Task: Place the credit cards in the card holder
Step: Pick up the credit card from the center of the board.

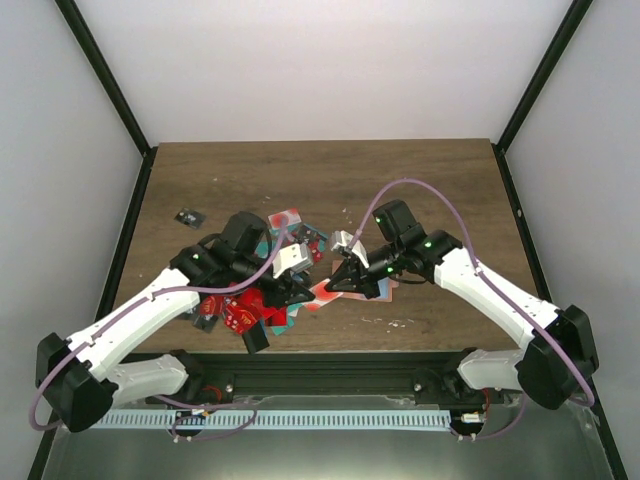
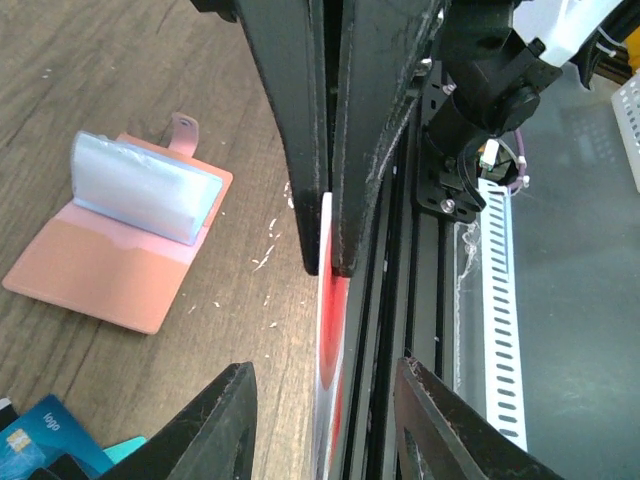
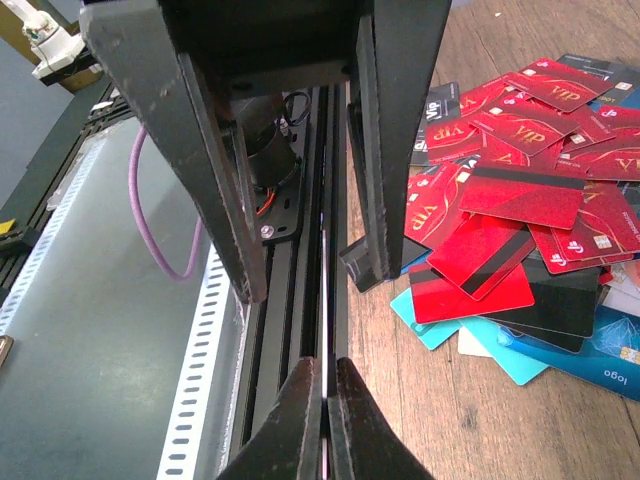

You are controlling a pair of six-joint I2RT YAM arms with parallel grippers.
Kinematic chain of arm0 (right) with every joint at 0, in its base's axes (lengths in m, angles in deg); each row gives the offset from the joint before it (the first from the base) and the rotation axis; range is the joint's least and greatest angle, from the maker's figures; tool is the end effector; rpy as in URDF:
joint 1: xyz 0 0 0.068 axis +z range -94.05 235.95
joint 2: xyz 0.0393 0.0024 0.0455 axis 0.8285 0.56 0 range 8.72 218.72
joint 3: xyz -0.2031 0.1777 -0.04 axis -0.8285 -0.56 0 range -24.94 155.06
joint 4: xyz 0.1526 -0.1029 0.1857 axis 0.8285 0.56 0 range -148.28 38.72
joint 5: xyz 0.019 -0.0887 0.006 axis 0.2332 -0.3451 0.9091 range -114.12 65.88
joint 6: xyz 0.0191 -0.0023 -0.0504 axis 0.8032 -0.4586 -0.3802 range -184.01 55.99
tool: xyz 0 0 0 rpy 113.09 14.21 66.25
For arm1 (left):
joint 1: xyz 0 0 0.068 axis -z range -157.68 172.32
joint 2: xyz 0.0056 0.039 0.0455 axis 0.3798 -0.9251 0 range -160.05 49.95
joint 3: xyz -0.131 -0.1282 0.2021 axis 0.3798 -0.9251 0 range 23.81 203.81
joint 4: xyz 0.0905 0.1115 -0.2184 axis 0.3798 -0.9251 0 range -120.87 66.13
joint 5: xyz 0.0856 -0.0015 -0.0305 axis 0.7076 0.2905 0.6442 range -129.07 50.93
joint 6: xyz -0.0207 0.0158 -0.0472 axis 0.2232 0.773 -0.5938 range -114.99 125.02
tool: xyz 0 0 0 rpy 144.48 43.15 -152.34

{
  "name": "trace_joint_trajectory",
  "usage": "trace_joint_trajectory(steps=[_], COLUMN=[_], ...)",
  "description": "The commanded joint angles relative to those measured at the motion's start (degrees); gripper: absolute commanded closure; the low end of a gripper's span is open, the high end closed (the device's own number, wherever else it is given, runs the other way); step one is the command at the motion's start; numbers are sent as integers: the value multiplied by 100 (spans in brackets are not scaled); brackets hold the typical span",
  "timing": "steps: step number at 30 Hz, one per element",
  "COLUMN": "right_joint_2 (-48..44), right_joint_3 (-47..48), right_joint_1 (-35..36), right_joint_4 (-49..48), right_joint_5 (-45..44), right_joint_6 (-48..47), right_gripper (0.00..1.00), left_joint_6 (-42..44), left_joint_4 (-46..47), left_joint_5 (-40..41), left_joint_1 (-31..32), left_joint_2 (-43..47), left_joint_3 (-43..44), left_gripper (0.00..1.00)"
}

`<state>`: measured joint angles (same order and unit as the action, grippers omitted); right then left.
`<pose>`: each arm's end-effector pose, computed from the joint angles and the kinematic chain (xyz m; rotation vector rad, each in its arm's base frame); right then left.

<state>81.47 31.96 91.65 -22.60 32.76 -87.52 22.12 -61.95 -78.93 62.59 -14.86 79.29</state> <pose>0.1871 0.1712 0.2832 -1.4958 1.7629 1.3076 0.1589 -0.1646 0.2973 1.4252 1.9101 -1.0229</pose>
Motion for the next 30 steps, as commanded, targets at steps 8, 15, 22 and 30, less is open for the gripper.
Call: trace_joint_trajectory(steps=[8,15,22,30], right_joint_2=[-95,-188,-684,-1332], right_joint_3=[145,71,-360,-1030], right_joint_1=[70,66,-52,-723], right_joint_4=[145,-50,-875,-1373], right_joint_5=[81,-635,-2362,-4816], right_joint_6=[-92,245,1175,3589], right_gripper=[99,65,26,24], left_joint_6=[202,-343,-1193,-2082], left_joint_4=[90,328,535,-51], left_joint_5=[44,387,1127,2564], left_joint_1=[308,360,347,242], left_joint_2=[-461,-479,-351,-811], left_joint_3=[202,271,241,782], left_gripper=[93,96,96,96])
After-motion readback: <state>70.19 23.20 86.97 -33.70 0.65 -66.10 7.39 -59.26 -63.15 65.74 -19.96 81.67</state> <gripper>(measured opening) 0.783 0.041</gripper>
